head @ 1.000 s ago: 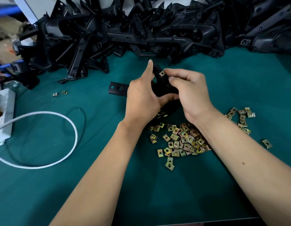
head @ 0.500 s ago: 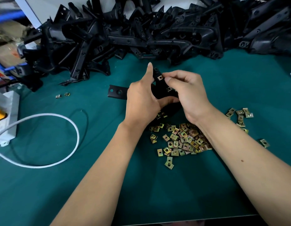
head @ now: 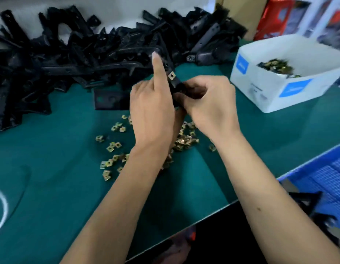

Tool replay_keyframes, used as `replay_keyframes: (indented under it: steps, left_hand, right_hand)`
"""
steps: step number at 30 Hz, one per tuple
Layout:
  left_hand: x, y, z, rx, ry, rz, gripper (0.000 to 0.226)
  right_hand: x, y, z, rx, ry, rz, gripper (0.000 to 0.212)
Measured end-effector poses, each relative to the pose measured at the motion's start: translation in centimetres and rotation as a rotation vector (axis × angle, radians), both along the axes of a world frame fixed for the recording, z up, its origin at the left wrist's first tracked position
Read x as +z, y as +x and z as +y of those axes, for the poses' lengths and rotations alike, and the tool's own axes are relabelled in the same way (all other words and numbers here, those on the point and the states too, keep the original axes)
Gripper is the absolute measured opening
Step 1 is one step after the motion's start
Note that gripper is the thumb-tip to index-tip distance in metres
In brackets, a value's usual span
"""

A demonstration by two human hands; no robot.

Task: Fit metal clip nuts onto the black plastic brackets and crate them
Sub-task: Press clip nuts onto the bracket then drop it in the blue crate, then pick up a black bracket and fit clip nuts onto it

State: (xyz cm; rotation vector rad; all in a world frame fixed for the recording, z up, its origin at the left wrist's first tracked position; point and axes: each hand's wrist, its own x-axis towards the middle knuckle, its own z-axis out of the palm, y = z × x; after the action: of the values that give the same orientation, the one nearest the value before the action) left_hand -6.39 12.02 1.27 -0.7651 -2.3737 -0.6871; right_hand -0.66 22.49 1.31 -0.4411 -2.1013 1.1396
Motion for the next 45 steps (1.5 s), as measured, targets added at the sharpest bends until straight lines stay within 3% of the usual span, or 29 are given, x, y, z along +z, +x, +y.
replay_keyframes:
  steps: [4,6,9,11,15,18,20,23,25,28,32,35,40,45]
  left_hand:
    - [2.4,6.0,7.8,-0.296,-0.018,0.094,0.094]
    - [2.9,9.8,11.9,-0.363,-0.066,0.155,0.095]
    - [2.1,16.2,18.1,-0.508,-0.183,0.291,0.086]
    - [0.8,20.5,21.6,-0.662,-0.245,0.301,0.080]
    - [-3.0,26.3,25.5,-1.004,-0.408,-0.021,0.089]
    - [-7.7,28.7,26.0,-1.198,-0.587,-0.309,0.076]
    - [-11.3,29.5,25.5,-1.276,-0.712,-0.403,0.066]
    - [-15.2,29.7,24.5,-1.268,-0.789,-0.501,0.058]
    - [-16.6,28.7,24.2,-1.223,-0.809,-0.551,0.057]
    - [-17.3,26.7,23.8,-1.165,-0.832,-0.574,0.038]
    - [-15.2,25.2,24.0,-1.110,-0.631,-0.503,0.021]
    - [-11.1,24.4,24.2,-1.053,-0.309,-0.482,0.028]
    - [-3.4,20.5,22.2,-1.022,0.225,-0.398,0.020]
    - [0.5,11.6,16.1,-0.746,0.537,-0.335,0.021]
  right_hand:
    - [-0.1,7.5,7.2,-0.150,-0.205,0.180,0.011]
    - [-0.4,12.5,10.7,-0.273,-0.157,0.199,0.020]
    - [-1.1,20.4,14.4,-0.465,0.040,0.145,0.005]
    - [-2.6,25.3,15.9,-0.567,0.027,0.158,0.009]
    - [-8.1,32.4,17.8,-0.622,-0.304,0.141,0.015]
    - [-13.8,36.1,19.1,-0.623,-0.578,0.067,0.024]
    - [-17.3,37.2,19.4,-0.609,-0.683,-0.034,0.038]
    - [-21.3,37.3,18.9,-0.606,-0.844,-0.128,0.029]
    - [-23.2,36.9,18.8,-0.713,-0.890,-0.187,0.015]
    - [-24.5,36.6,19.5,-0.949,-0.716,-0.425,0.013]
    - [-21.2,34.9,19.5,-0.952,-0.471,-0.415,0.005]
    - [-16.0,32.2,19.0,-0.872,-0.185,-0.308,0.011]
    - [-6.0,25.7,15.7,-0.649,0.240,-0.063,0.012]
    - [-0.6,15.9,10.9,-0.378,0.336,-0.011,0.013]
